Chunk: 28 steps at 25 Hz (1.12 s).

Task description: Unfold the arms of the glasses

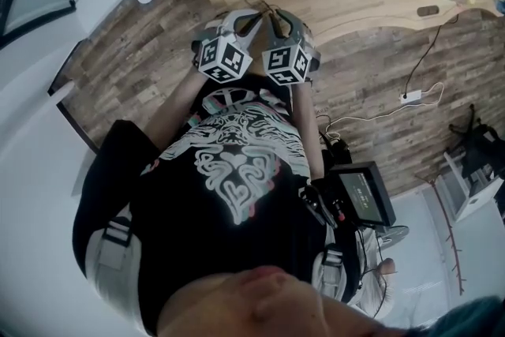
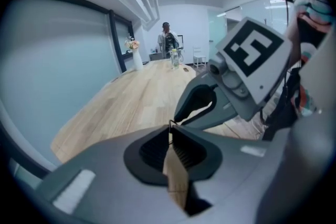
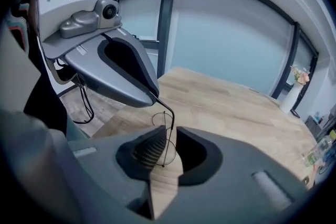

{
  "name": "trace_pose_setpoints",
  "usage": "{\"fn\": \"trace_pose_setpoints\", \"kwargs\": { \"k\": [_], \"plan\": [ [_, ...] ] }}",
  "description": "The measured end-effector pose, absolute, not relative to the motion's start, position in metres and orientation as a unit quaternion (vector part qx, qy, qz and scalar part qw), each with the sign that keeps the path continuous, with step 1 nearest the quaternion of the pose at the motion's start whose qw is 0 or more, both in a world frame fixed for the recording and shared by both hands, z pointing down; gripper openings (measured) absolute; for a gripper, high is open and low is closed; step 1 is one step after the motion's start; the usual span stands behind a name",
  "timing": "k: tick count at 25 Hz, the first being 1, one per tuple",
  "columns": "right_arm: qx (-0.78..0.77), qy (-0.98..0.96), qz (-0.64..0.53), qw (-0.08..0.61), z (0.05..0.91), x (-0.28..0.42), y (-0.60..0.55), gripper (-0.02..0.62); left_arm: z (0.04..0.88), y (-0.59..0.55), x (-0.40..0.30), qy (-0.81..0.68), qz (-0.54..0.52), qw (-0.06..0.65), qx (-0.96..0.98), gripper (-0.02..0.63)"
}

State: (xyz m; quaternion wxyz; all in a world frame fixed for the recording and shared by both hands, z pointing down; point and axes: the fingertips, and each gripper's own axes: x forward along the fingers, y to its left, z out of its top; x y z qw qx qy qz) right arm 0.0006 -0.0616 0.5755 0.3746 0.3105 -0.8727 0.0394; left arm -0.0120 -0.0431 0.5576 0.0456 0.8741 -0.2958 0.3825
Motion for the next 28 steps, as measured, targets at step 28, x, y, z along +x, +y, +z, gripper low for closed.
{"fn": "trace_pose_setpoints", "kwargs": {
  "k": [28],
  "plan": [
    [0.36,-0.88,0.075,0.301,0.569,-0.001,-0.073,0.0,0.565,-0.057,-0.032,-0.075,0.416,0.008,0.906,0.094]
  ]
}}
